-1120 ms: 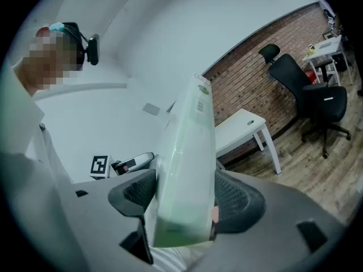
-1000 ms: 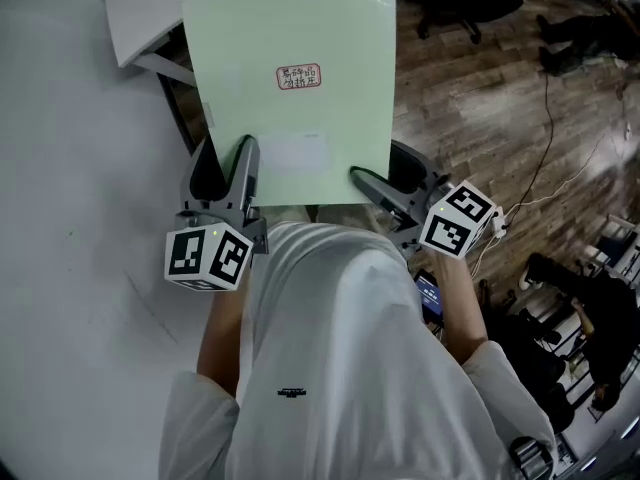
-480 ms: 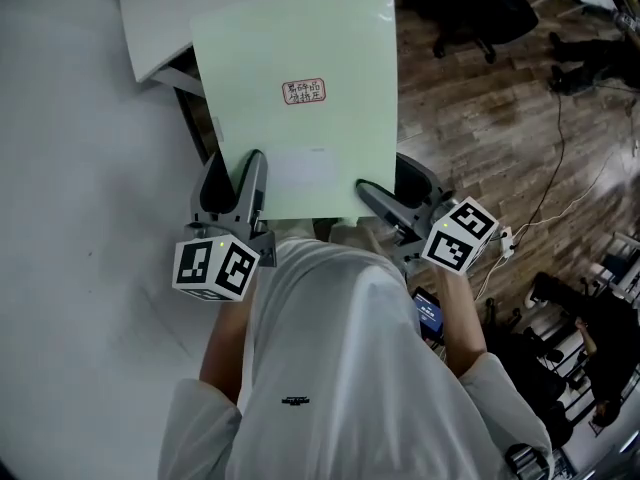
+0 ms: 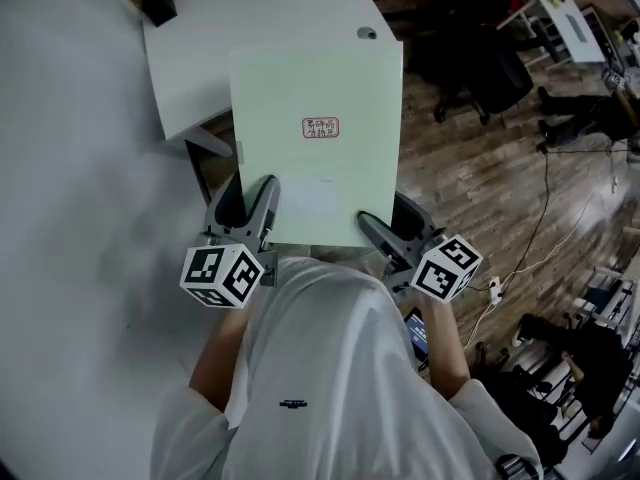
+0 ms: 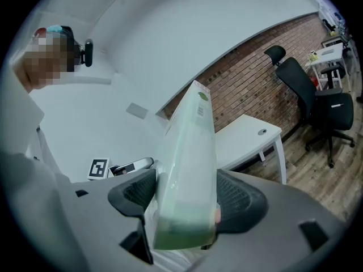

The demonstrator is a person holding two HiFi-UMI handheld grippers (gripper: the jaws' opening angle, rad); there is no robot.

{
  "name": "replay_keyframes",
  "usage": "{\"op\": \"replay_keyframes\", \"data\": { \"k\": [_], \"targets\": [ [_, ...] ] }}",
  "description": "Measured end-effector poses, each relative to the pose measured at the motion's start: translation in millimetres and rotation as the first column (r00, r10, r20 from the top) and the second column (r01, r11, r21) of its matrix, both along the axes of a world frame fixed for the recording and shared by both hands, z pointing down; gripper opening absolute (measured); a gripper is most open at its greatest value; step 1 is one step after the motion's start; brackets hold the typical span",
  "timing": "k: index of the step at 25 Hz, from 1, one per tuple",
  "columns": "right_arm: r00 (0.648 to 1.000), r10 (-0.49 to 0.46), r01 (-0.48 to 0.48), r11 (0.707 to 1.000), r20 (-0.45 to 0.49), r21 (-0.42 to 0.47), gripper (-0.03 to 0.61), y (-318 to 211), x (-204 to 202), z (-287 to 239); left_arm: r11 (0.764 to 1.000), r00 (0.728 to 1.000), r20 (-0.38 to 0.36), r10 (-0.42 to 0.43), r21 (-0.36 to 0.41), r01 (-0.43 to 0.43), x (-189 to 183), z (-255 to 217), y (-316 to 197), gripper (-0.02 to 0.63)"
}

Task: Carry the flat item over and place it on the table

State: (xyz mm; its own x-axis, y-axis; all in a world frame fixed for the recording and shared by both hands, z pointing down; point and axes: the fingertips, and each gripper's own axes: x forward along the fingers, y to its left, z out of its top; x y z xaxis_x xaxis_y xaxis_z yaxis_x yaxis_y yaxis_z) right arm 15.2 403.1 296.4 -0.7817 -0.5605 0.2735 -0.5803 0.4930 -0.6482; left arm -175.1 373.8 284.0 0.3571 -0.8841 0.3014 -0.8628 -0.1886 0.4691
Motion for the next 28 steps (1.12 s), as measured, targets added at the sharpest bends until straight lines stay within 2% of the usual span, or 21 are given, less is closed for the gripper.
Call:
{"op": "replay_keyframes", "data": {
  "k": [3, 6, 10, 14, 21, 28],
  "targets": [
    [0.999, 0.053, -0.053, 0.999, 0.0, -0.013, 0.325, -18.2, -33.8, 1.5, 0.999, 0.999, 0.005, 0.031, -0.024, -0.031, -33.1, 3.6, -25.8, 0.273],
    [0.997, 0.078, -0.078, 0.997, 0.005, -0.015, 0.325, -37.7, -62.7, -6.2, 0.999, 0.998, 0.031, 0.05, -0.012, -0.05, -60.4, -7.5, -49.2, 0.273],
    [0.995, 0.094, -0.094, 0.995, -0.015, -0.012, 0.325, -57.5, -83.0, -13.2, 0.998, 0.998, 0.005, 0.059, -0.005, -0.059, -81.0, -12.3, -70.1, 0.273],
    [0.994, 0.102, -0.103, 0.994, -0.032, -0.036, 0.325, -95.7, -97.2, -8.8, 0.998, 0.998, -0.013, 0.058, -0.032, -0.059, -95.9, -3.9, -108.2, 0.272],
    [0.997, 0.079, -0.079, 0.997, -0.021, -0.016, 0.325, -108.0, -103.6, -18.7, 0.999, 1.0, -0.015, 0.023, -0.028, -0.023, -104.3, -14.0, -112.6, 0.272],
    [0.998, 0.059, -0.058, 0.998, 0.008, -0.017, 0.325, -170.1, -84.9, -9.1, 1.0, 1.0, 0.007, -0.004, -0.031, 0.004, -86.6, -11.2, -168.9, 0.272]
  ]
}}
